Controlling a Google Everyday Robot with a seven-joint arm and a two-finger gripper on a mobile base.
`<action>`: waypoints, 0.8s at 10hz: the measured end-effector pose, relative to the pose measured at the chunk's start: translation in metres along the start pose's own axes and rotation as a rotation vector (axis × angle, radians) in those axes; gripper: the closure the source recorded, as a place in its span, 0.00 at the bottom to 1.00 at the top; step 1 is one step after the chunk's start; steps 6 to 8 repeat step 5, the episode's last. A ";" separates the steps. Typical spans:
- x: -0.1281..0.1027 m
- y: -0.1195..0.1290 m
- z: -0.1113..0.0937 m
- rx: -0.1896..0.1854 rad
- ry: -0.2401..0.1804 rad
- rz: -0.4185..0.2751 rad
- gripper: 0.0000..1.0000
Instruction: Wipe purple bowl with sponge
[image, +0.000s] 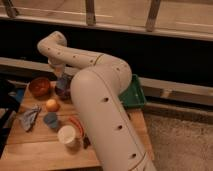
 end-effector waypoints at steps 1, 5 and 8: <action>0.011 -0.004 -0.004 0.004 0.004 0.004 1.00; 0.021 -0.011 -0.010 0.008 -0.017 0.002 1.00; 0.021 -0.011 -0.010 0.008 -0.017 0.002 1.00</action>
